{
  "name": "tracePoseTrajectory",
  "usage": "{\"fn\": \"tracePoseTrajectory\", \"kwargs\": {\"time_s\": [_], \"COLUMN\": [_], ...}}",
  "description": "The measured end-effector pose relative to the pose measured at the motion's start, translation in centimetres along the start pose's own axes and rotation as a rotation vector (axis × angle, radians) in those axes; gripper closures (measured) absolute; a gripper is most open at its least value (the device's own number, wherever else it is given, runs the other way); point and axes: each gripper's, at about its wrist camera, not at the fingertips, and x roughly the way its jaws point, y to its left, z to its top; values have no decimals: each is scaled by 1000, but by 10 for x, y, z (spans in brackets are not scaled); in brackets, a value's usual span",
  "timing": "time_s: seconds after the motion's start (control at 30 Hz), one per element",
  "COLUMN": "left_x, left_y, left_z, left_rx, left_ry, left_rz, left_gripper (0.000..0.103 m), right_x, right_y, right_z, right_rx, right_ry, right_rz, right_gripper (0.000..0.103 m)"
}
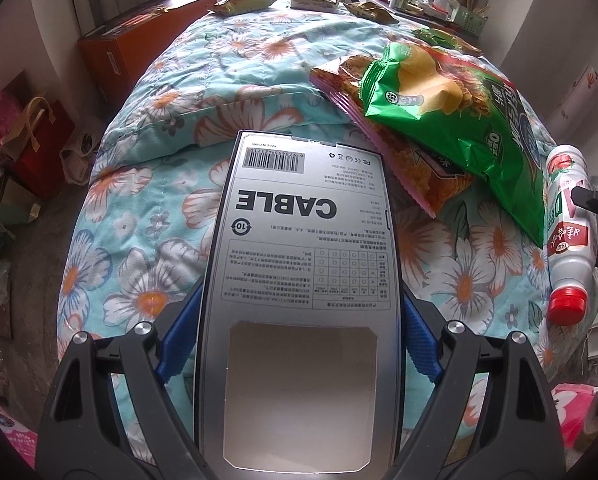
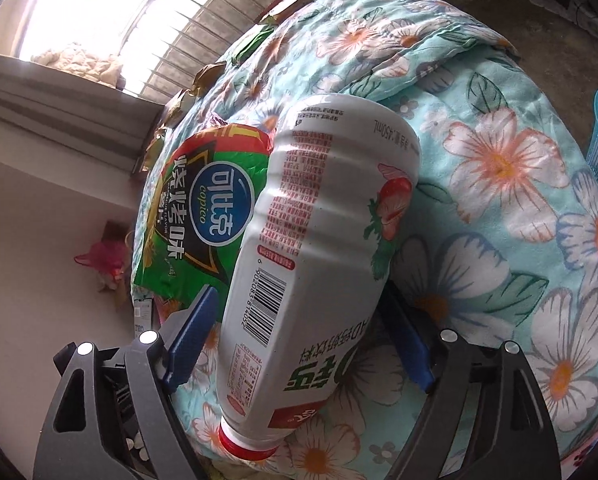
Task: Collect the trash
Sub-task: 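Carry the CABLE box and white bottle off the bed toward the blue wastebasket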
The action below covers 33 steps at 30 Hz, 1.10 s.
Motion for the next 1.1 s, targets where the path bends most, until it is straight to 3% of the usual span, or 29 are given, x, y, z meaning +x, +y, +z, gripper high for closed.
{"fn": "tracePoseTrajectory", "kwargs": {"time_s": [0.13, 0.5, 0.63, 0.93, 1.1], "left_x": [-2, -5, -5, -4, -5], "left_y": [1, 2, 2, 1, 0], "left_z": [-2, -8, -8, -6, -7], "left_rx": [-4, -9, -10, -23, -18], "left_ry": [-4, -4, -9, -17, -27], "left_rz": [1, 2, 7, 16, 26], "left_gripper": [21, 21, 21, 21, 22], "right_x": [-4, -7, -3, 1, -3], "right_y": [0, 12, 10, 10, 7], "right_z": [-2, -4, -4, -13, -12], "right_rx": [-29, -142, -103, -47, -37], "right_ry": [-1, 115, 97, -34, -29], "right_rz": [-15, -1, -16, -69, -49], "right_gripper": [34, 35, 35, 32, 33]}}
